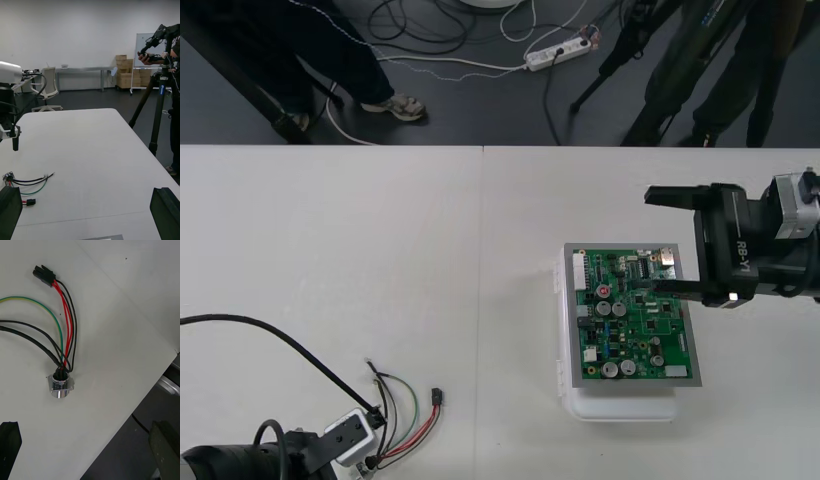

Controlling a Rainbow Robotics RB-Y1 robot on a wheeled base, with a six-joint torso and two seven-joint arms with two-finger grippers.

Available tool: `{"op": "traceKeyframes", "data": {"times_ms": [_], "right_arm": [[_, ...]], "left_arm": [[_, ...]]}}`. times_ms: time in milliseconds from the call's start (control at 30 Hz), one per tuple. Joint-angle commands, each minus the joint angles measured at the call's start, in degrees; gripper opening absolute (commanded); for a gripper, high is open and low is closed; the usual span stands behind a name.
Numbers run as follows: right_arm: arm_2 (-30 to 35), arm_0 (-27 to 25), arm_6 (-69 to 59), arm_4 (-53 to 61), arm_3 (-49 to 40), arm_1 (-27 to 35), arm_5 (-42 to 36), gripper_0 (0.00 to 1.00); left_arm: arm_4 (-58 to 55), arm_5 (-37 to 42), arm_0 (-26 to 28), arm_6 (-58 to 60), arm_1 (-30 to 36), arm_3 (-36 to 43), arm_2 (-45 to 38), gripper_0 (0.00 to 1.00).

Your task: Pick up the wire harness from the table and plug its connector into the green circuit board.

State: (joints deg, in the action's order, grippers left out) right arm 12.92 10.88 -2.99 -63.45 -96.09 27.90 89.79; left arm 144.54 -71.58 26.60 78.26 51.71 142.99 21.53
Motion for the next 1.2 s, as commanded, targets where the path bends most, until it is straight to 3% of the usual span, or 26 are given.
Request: {"op": "traceKeyframes", "data": {"times_ms": [33,800,1200], "right_arm": [[-2.90,1.16,2.03,-0.19,-0.41,-0.31,0.21,1.00],[-7.91,0.98,4.75,5.61,-0.41,2.24,0.21,1.00],[-7.38,1.16,6.95,5.53,-0.32,0.84,0.21,1.00]], "left_arm": [[0.83,2.68,-1.90,-5.31,-2.76,-2.46,1.50,1.00],[6.37,3.47,-6.12,-10.93,-8.12,-11.51,4.31,1.00],[9.36,10.76,-6.38,-13.74,-10.84,-18.19,6.95,1.00]]}}
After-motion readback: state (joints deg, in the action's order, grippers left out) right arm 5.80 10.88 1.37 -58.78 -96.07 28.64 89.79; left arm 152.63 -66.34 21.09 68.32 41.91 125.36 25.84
